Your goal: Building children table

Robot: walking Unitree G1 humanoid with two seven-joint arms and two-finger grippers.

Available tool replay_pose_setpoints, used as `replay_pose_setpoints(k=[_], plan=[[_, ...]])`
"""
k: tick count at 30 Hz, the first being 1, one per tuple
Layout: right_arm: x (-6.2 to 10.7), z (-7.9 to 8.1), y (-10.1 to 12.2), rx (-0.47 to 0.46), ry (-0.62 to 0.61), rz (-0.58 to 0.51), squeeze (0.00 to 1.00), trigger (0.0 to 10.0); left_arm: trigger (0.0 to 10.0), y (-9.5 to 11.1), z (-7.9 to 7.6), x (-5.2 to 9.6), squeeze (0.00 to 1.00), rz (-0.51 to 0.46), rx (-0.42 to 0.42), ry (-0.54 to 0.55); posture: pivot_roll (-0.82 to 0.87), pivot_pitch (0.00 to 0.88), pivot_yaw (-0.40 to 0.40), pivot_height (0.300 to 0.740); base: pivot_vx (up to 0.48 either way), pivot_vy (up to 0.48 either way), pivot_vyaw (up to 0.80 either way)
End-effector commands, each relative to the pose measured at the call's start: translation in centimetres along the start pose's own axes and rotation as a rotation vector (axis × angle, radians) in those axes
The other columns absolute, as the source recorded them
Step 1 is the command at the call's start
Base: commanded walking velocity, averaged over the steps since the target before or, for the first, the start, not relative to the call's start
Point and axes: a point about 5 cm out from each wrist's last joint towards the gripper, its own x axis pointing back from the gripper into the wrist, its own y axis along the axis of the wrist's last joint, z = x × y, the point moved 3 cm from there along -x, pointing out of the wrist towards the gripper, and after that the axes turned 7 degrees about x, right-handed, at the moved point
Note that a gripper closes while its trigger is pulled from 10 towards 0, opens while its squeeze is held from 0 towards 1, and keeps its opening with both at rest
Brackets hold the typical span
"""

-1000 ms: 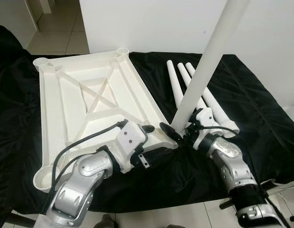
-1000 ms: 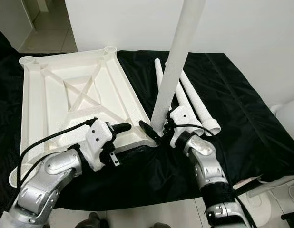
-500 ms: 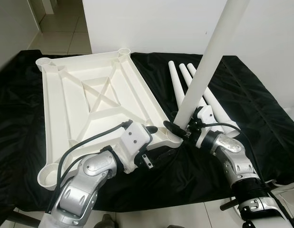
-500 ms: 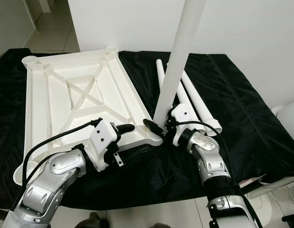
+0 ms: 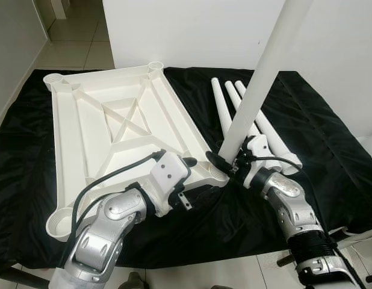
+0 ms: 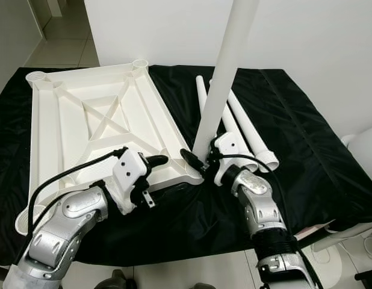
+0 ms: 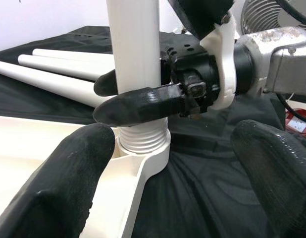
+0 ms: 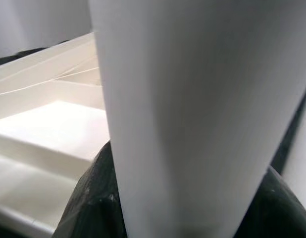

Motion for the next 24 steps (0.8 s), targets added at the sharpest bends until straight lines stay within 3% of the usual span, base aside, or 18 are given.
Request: replay_pose_setpoints(k=[1, 3, 5, 8, 18, 22, 24], plan=[[0.3, 0.1, -1.4, -0.009, -0.058, 0.065, 0.00, 10.0, 10.0, -0.1, 0.9, 0.0, 0.00, 0.000, -0.007, 0.112, -0.04, 0.000, -0.028, 0.740, 0.000, 0.000, 0.00], [0.2, 0.2, -1.7, 0.010, -0.176, 0.077, 0.00, 10.0, 10.0, -0.2, 1.1, 0.0, 0.00, 0.001, -0.010, 0.114, -0.04, 0.000, -0.030, 0.740, 0.000, 0.000, 0.00], [0.2, 0.2, -1.7, 0.010, -0.176, 0.077, 0.00, 10.0, 10.0, -0.2, 1.1, 0.0, 0.00, 0.001, -0.010, 0.114, -0.04, 0.000, -0.030, 0.740, 0.000, 0.000, 0.00], [0.1, 0.4, -1.7, -0.006, -0.296, 0.082, 0.00, 10.0, 10.0, -0.2, 1.2, 0.0, 0.00, 0.002, -0.015, 0.118, -0.04, 0.000, -0.030, 0.740, 0.000, 0.000, 0.00], [-0.1, 1.3, -1.9, -0.071, -0.448, 0.122, 0.00, 10.0, 10.0, -0.3, 1.1, 0.1, 0.00, 0.004, -0.020, 0.118, -0.03, 0.000, -0.031, 0.740, 0.000, 0.000, 0.00], [-0.2, 2.2, -2.5, -0.146, -0.596, 0.172, 0.00, 10.0, 10.0, -0.3, 1.2, 0.2, 0.00, 0.006, -0.023, 0.120, -0.03, 0.000, -0.032, 0.740, 0.000, 0.000, 0.00], [-0.2, 2.2, -2.5, -0.146, -0.596, 0.172, 0.00, 10.0, 10.0, -0.3, 1.2, 0.2, 0.00, 0.006, -0.023, 0.120, -0.03, 0.000, -0.032, 0.740, 0.000, 0.000, 0.00]])
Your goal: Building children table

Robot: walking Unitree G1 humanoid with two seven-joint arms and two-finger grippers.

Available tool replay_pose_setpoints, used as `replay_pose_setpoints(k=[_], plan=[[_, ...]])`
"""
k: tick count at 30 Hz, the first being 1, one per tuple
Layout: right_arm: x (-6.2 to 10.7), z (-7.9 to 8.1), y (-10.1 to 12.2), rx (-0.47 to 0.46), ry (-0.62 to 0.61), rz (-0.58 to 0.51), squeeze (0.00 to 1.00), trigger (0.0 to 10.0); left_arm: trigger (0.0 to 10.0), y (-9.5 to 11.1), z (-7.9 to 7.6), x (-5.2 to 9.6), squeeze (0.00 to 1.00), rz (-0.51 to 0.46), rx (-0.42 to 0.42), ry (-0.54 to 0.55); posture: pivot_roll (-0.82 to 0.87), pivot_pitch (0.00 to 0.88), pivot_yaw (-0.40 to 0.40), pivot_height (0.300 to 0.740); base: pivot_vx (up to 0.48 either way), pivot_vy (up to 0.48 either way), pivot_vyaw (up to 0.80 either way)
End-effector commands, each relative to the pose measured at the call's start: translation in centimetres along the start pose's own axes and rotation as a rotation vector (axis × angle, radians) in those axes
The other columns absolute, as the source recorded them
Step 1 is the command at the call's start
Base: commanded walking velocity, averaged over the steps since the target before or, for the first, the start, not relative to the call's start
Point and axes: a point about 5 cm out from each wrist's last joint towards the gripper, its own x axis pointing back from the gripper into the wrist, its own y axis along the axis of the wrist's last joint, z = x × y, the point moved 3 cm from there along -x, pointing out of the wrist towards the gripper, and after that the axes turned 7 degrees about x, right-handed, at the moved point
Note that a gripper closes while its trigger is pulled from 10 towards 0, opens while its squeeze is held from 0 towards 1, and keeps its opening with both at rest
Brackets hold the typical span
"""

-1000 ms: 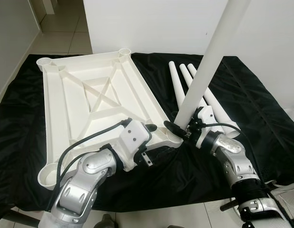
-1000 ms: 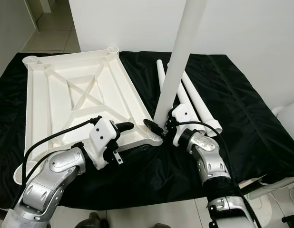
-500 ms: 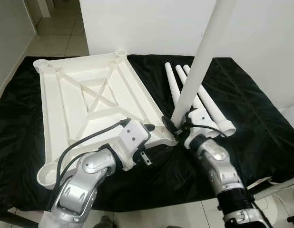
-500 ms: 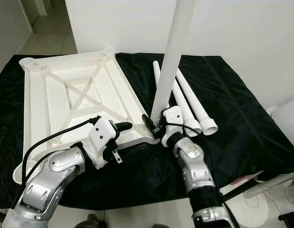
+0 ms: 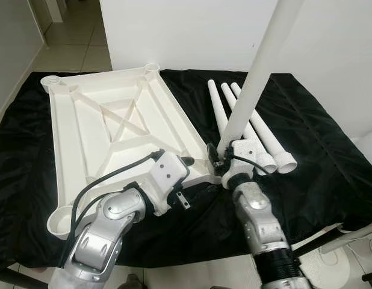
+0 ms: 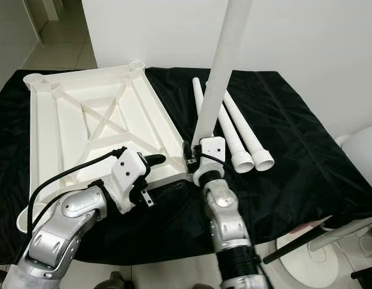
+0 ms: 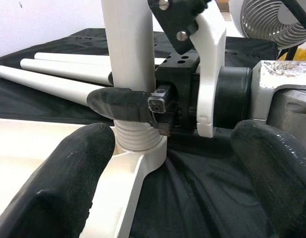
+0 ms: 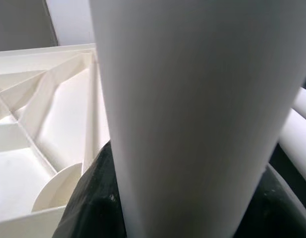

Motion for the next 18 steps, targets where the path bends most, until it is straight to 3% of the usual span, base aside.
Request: replay_pose_setpoints(k=[1, 5, 12, 13, 14, 15, 18], plan=[[0.6, -0.5, -2.2, -0.023, -0.081, 0.107, 0.00, 10.0, 10.0, -0.1, 0.9, 0.0, 0.00, -0.007, -0.004, 0.100, -0.03, 0.000, -0.031, 0.740, 0.000, 0.000, 0.00], [0.7, 0.3, -1.1, -0.057, -0.055, 0.035, 0.00, 10.0, 10.0, 0.0, 1.1, 0.0, 0.00, -0.010, -0.009, 0.102, -0.03, 0.000, -0.028, 0.740, 0.000, 0.000, 0.00], [0.8, 0.6, -0.3, -0.067, -0.035, 0.002, 0.00, 10.0, 10.0, 0.0, 1.1, 0.0, 0.00, -0.012, -0.014, 0.099, -0.03, 0.000, -0.025, 0.740, 0.000, 0.000, 0.00], [0.8, 0.6, -0.1, -0.068, -0.030, -0.009, 0.21, 10.0, 10.0, 0.1, 1.1, 0.0, 0.00, -0.013, -0.015, 0.097, -0.03, 0.000, -0.026, 0.740, 0.000, 0.000, 0.00], [0.8, 0.6, -0.1, -0.068, -0.030, -0.009, 0.21, 10.0, 10.0, 0.1, 1.1, 0.0, 0.00, -0.013, -0.015, 0.097, -0.03, 0.000, -0.026, 0.740, 0.000, 0.000, 0.00], [0.9, 0.7, 0.2, -0.078, -0.022, -0.020, 1.00, 10.0, 10.0, 0.1, 1.1, -0.1, 0.00, -0.014, -0.017, 0.096, -0.03, 0.000, -0.024, 0.740, 0.000, 0.000, 0.00], [0.8, 0.2, 0.8, -0.063, -0.027, -0.041, 1.00, 10.0, 10.0, 0.1, 1.2, -0.1, 0.00, -0.015, -0.019, 0.097, -0.03, 0.000, -0.024, 0.740, 0.000, 0.000, 0.00]])
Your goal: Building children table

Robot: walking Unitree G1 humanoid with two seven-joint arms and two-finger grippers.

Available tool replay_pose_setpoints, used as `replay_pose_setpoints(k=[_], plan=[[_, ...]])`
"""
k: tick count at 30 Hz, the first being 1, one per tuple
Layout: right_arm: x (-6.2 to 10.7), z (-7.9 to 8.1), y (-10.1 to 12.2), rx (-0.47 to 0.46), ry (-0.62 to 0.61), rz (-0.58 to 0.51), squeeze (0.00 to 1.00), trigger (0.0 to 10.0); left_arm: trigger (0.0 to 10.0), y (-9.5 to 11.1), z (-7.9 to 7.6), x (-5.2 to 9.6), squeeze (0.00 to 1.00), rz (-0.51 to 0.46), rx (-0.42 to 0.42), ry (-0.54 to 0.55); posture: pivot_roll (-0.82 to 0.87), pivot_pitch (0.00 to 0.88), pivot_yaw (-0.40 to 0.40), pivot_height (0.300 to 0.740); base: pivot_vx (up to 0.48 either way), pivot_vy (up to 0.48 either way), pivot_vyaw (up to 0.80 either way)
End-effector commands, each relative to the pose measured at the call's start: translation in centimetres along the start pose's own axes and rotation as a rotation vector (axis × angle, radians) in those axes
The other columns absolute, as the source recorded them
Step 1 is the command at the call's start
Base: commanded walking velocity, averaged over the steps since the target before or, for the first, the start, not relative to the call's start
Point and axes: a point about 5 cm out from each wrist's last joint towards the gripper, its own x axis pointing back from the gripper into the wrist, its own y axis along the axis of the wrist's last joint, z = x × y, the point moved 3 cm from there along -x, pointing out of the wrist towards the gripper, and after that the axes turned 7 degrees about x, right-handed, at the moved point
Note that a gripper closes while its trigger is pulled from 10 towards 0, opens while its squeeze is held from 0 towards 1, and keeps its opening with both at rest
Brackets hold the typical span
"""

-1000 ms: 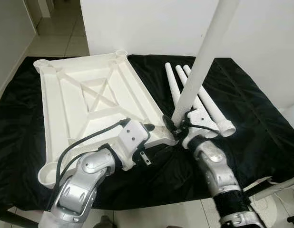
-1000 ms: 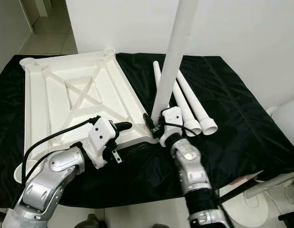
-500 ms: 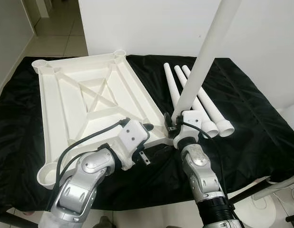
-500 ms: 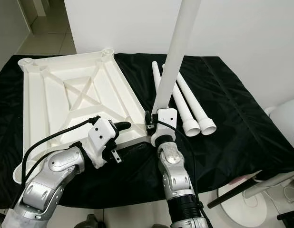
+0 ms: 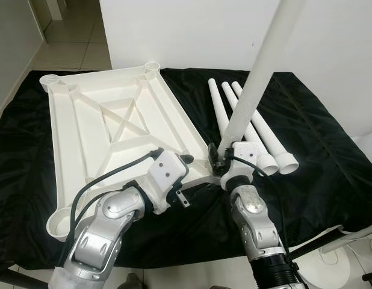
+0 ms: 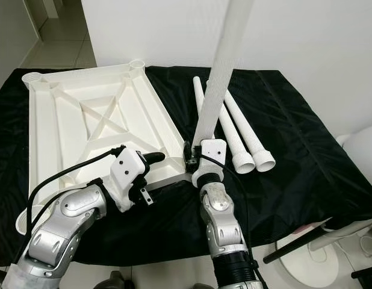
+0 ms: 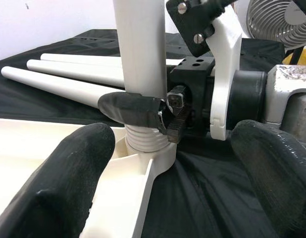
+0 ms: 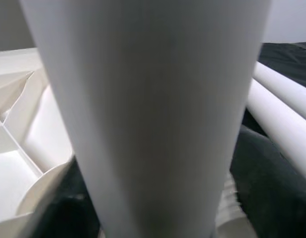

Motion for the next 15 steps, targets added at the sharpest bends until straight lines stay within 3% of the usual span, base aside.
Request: replay_pose_setpoints(k=[1, 5, 6, 15], plan=[[0.1, 0.2, 0.2, -0.043, -0.013, -0.002, 1.00, 10.0, 10.0, -0.1, 1.0, -0.1, 0.00, -0.001, -0.005, 0.089, -0.03, 0.000, -0.024, 0.740, 0.000, 0.000, 0.00], [-0.1, -0.5, 0.3, -0.025, -0.025, -0.007, 1.00, 10.0, 10.0, -0.1, 1.0, -0.2, 0.00, -0.002, -0.006, 0.090, -0.03, 0.000, -0.025, 0.740, 0.000, 0.000, 0.00], [-0.2, -0.8, 0.4, -0.009, -0.009, -0.015, 0.00, 10.0, 10.0, -0.1, 1.0, -0.2, 0.00, -0.002, -0.006, 0.090, -0.03, 0.000, -0.025, 0.740, 0.000, 0.000, 0.00], [-0.2, -0.9, 0.2, -0.007, 0.142, -0.014, 0.00, 10.0, 10.0, -0.1, 0.9, -0.3, 0.00, -0.006, -0.009, 0.089, -0.03, 0.000, -0.025, 0.740, 0.000, 0.000, 0.00]])
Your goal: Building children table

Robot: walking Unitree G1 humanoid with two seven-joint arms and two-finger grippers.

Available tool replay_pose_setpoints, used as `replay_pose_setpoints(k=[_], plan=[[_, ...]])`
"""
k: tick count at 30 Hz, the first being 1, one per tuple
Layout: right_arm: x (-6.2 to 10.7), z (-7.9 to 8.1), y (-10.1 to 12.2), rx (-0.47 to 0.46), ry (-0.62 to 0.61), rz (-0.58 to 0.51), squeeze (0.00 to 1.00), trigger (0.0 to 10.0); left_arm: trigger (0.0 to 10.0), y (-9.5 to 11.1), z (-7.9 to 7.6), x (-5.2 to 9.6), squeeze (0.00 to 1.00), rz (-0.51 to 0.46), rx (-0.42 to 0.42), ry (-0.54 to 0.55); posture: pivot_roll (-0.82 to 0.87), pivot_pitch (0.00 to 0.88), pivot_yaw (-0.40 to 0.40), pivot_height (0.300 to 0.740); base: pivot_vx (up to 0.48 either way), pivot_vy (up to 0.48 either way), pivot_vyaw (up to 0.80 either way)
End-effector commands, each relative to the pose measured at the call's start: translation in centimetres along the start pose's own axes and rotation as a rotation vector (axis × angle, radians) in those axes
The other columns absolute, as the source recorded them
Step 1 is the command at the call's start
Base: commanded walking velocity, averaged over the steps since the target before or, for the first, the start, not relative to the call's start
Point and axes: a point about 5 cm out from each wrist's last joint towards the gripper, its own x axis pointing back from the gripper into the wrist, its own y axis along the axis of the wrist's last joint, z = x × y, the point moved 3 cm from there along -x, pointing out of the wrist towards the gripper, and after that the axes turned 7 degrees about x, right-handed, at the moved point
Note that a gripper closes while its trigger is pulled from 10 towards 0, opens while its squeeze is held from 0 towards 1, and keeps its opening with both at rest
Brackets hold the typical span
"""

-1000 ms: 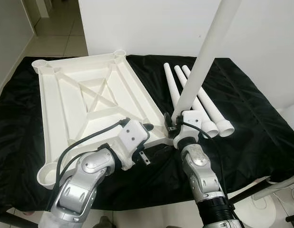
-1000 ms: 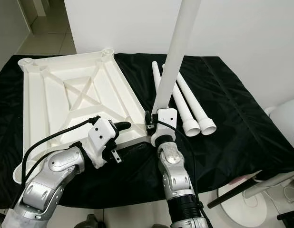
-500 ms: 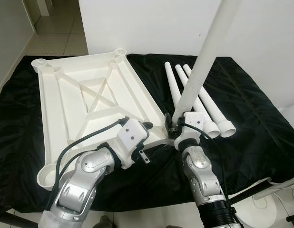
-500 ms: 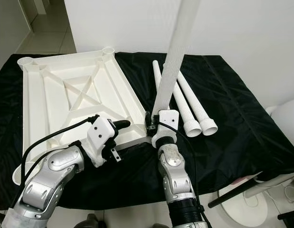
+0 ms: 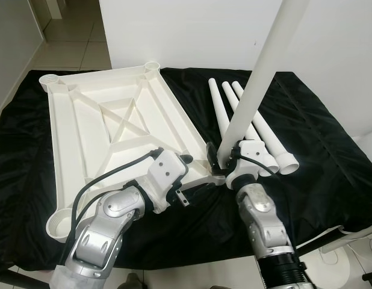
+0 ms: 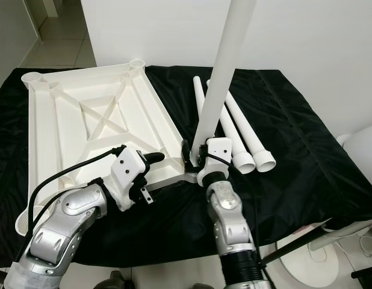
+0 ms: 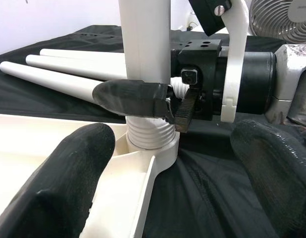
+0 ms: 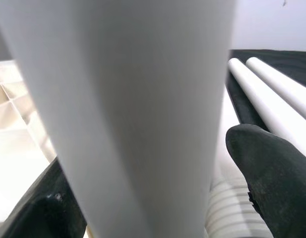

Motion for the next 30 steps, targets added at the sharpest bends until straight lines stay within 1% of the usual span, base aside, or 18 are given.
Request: replay_pose_setpoints(k=[1, 7, 8, 10, 11, 12, 13, 15, 16, 17, 19, 21, 22, 23, 24, 25, 26, 30], plan=[[-0.1, 0.4, 0.1, 0.014, 0.102, -0.010, 0.00, 10.0, 10.0, 0.3, 0.6, -0.1, 0.00, -0.016, -0.020, 0.082, -0.03, 0.000, -0.024, 0.740, 0.000, 0.000, 0.00], [-0.1, 0.5, 0.2, 0.025, 0.131, -0.016, 0.00, 10.0, 10.0, 0.3, 0.6, -0.2, 0.00, -0.017, -0.020, 0.081, -0.03, 0.000, -0.024, 0.740, 0.000, 0.000, 0.00], [-0.1, 0.6, 0.2, 0.049, 0.188, -0.019, 0.00, 10.0, 10.0, 0.3, 0.7, -0.2, 0.00, -0.017, -0.020, 0.081, -0.03, 0.000, -0.024, 0.740, 0.000, 0.000, 0.00], [-0.1, 0.6, 0.2, 0.049, 0.188, -0.019, 0.00, 10.0, 10.0, 0.3, 0.7, -0.2, 0.00, -0.017, -0.020, 0.081, -0.03, 0.000, -0.024, 0.740, 0.000, 0.000, 0.00], [-0.2, 0.2, 0.2, 0.098, 0.269, -0.016, 0.00, 10.0, 10.0, 0.3, 0.6, -0.2, 0.00, -0.018, -0.021, 0.082, -0.03, 0.000, -0.027, 0.740, 0.000, 0.000, 0.00], [-0.2, 0.2, 0.2, 0.098, 0.269, -0.016, 0.00, 10.0, 10.0, 0.3, 0.6, -0.2, 0.00, -0.018, -0.021, 0.082, -0.03, 0.000, -0.027, 0.740, 0.000, 0.000, 0.00], [-0.4, -0.3, 0.0, 0.145, 0.345, -0.003, 0.00, 10.0, 10.0, 0.3, 0.6, -0.2, 0.00, -0.019, -0.020, 0.083, -0.02, 0.000, -0.026, 0.740, 0.000, 0.000, 0.00], [-0.4, -0.3, 0.0, 0.145, 0.345, -0.003, 0.00, 10.0, 10.0, 0.3, 0.6, -0.2, 0.00, -0.019, -0.020, 0.083, -0.02, 0.000, -0.026, 0.740, 0.000, 0.000, 0.00], [-0.6, -0.8, -0.1, 0.179, 0.402, 0.010, 0.00, 10.0, 10.0, 0.3, 0.6, -0.2, 0.00, -0.019, -0.019, 0.084, -0.02, 0.000, -0.027, 0.740, 0.000, 0.000, 0.00], [-0.6, -0.8, -0.1, 0.179, 0.402, 0.010, 0.00, 10.0, 10.0, 0.3, 0.6, -0.2, 0.00, -0.019, -0.019, 0.084, -0.02, 0.000, -0.027, 0.740, 0.000, 0.000, 0.00], [-1.2, -1.5, -0.5, 0.223, 0.476, 0.039, 0.00, 10.0, 10.0, 0.3, 0.7, -0.2, 0.00, -0.022, -0.016, 0.089, -0.02, 0.000, -0.024, 0.740, 0.000, 0.000, 0.00], [-1.3, -1.7, -0.6, 0.233, 0.496, 0.047, 0.00, 10.0, 10.0, 0.4, 0.7, -0.2, 0.00, -0.024, -0.015, 0.092, -0.02, 0.000, -0.024, 0.740, 0.000, 0.000, 0.00], [-1.4, -1.9, -0.7, 0.247, 0.516, 0.058, 0.00, 6.5, 10.0, 0.4, 0.7, -0.2, 0.00, -0.025, -0.015, 0.093, -0.02, 0.000, -0.022, 0.740, 0.000, 0.000, 0.00], [-1.4, -1.9, -0.7, 0.247, 0.516, 0.058, 0.00, 6.5, 10.0, 0.4, 0.7, -0.2, 0.00, -0.025, -0.015, 0.093, -0.02, 0.000, -0.022, 0.740, 0.000, 0.000, 0.00], [-1.4, -2.0, -0.8, 0.250, 0.538, 0.067, 0.00, 4.4, 10.0, 0.5, 0.8, -0.2, 0.00, -0.025, -0.016, 0.094, -0.02, 0.000, -0.020, 0.740, 0.000, 0.000, 0.00], [-1.4, -2.1, -0.9, 0.250, 0.551, 0.073, 0.00, 4.2, 10.0, 0.5, 0.8, -0.2, 0.00, -0.026, -0.017, 0.094, -0.02, 0.000, -0.020, 0.740, 0.000, 0.000, 0.00], [-1.4, -2.3, -1.1, 0.258, 0.568, 0.081, 0.00, 0.0, 10.0, 0.5, 0.8, -0.1, 0.00, -0.025, -0.018, 0.096, -0.02, 0.000, -0.020, 0.740, 0.000, 0.000, 0.00], [-1.5, -2.7, -1.3, 0.263, 0.588, 0.094, 0.00, 0.0, 10.0, 0.6, 0.9, -0.1, 0.00, -0.025, -0.017, 0.099, -0.02, 0.000, -0.018, 0.740, 0.000, 0.000, 0.00]])
